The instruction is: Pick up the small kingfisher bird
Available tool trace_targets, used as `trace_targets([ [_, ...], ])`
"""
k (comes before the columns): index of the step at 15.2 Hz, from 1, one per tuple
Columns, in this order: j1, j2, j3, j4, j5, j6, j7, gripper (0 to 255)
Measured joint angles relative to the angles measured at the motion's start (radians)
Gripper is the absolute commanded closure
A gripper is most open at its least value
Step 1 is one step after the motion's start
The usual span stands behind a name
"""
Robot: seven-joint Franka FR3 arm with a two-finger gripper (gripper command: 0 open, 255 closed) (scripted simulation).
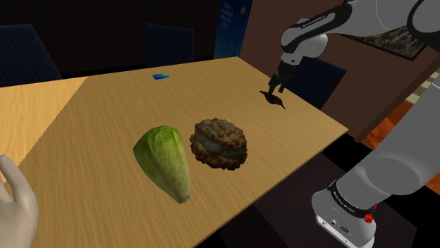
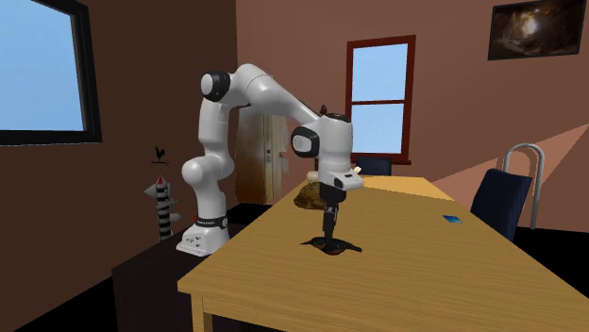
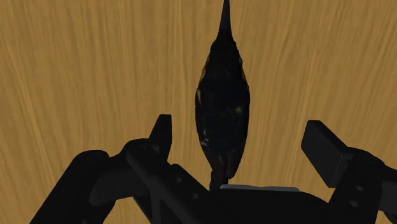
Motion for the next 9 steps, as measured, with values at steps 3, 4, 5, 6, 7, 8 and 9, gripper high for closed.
trace_targets([
  [3, -0.002, 0.033, 0.004, -0.001, 0.017, 0.029, -0.015, 0],
  [4, -0.004, 0.044, 0.005, -0.005, 0.023, 0.043, -0.022, 0],
  [5, -0.004, 0.053, 0.007, -0.009, 0.029, 0.055, -0.026, 0],
  [6, -0.006, 0.066, 0.008, -0.007, 0.035, 0.065, -0.031, 0],
  [7, -0.007, 0.078, 0.01, -0.009, 0.041, 0.077, -0.037, 0],
  [8, -0.007, 0.081, 0.011, -0.015, 0.044, 0.086, -0.039, 0],
  [9, -0.008, 0.082, 0.011, -0.018, 0.045, 0.091, -0.041, 255],
])
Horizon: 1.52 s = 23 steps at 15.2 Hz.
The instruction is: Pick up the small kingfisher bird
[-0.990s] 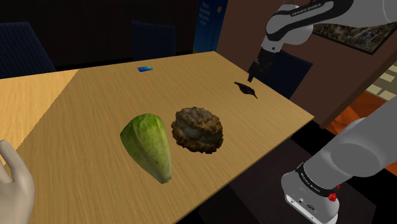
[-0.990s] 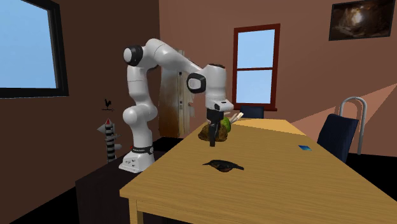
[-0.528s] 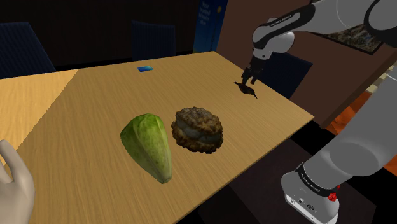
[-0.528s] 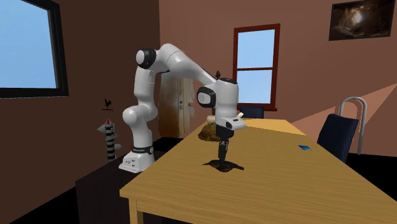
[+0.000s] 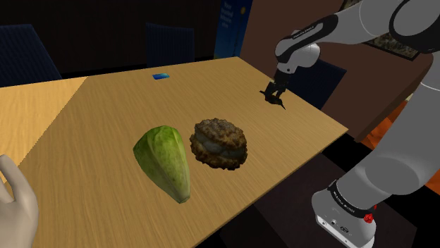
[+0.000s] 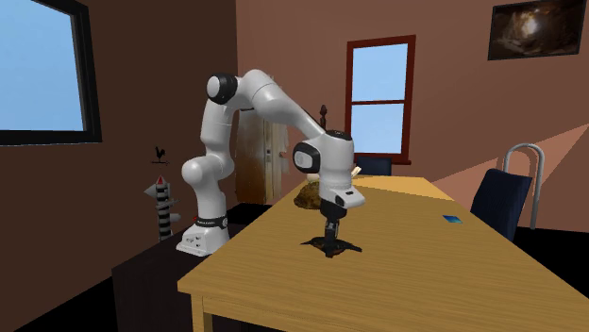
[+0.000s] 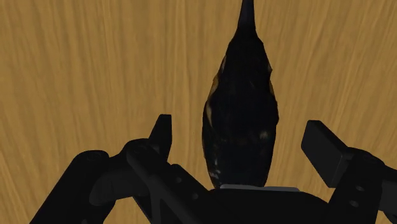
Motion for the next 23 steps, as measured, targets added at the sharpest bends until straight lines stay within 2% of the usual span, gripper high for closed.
trace_targets([
  [11, 0.0, -0.003, -0.001, 0.0, -0.001, -0.002, 0.001, 255],
  [23, 0.008, -0.095, -0.013, 0.053, -0.054, -0.138, 0.047, 255],
])
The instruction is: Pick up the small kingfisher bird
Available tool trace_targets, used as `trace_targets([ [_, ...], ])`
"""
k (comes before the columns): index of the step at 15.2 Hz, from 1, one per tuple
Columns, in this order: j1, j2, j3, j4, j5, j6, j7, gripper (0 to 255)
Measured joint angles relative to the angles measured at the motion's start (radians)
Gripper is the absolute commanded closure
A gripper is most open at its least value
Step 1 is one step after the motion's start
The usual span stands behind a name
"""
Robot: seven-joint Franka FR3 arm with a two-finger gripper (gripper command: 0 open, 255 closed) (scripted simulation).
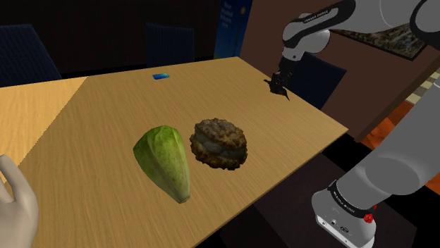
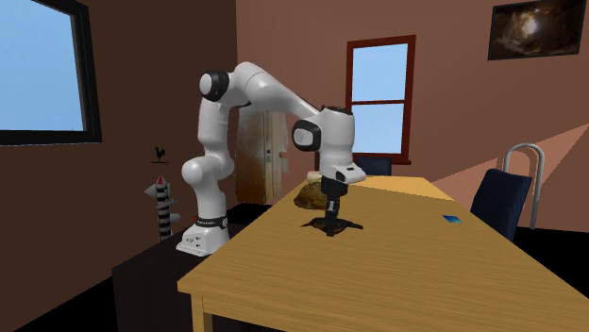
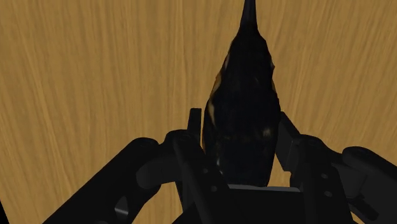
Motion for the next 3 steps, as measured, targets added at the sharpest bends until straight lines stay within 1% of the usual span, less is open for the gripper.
trace_targets([
  [3, 0.001, -0.019, -0.002, 0.011, -0.01, -0.029, 0.009, 255],
])
